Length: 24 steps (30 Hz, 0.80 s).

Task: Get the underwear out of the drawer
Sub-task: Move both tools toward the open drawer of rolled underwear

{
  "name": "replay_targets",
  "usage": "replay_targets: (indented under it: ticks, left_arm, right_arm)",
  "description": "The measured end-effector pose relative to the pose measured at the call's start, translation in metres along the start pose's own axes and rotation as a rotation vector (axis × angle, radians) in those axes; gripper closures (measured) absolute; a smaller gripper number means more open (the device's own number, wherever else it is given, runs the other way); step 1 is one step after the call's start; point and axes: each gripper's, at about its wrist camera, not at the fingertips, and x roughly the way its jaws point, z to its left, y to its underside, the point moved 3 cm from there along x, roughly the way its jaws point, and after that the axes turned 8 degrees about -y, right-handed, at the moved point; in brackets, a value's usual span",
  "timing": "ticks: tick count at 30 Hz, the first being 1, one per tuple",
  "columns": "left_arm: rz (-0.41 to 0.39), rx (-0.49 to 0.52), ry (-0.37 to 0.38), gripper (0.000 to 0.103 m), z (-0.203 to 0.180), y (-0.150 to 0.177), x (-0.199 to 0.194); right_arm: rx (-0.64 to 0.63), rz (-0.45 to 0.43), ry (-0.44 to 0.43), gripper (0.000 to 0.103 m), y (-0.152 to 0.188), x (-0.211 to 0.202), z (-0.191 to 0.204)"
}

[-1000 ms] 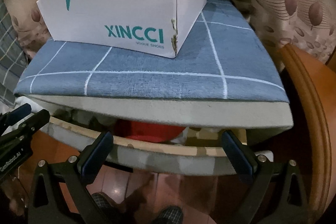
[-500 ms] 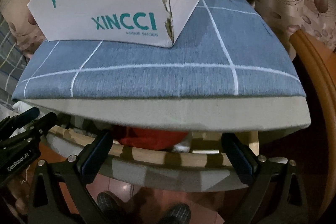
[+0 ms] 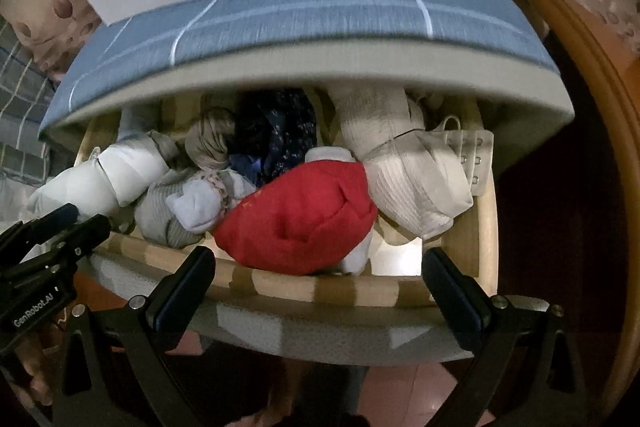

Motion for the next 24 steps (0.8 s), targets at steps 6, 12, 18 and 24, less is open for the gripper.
replay_targets:
  ticks: [6,12,18,24]
  left_arm:
    - [0.025,0.005,0.01,0.042,-0.002,0.029,-0.011]
    - [0.056,0.009,0.024,0.042,-0.002,0.038,-0.014]
    - [0.064,0.014,0.033,0.042,-0.002,0.04,-0.015]
    - [0.07,0.011,0.046,0.041,-0.002,0.041,-0.015]
  right_arm:
    - [0.021,0.08,-0.002,0.001,0.015,-0.004,-0.001]
    - [0.017,0.149,0.016,0.001,0.024,-0.006,0.006]
    - [0.053,0.2,0.003,0.001,0.017,0.003,-0.002]
    - [0.059,0.196,0.015,0.001,0.005,0.001,-0.003]
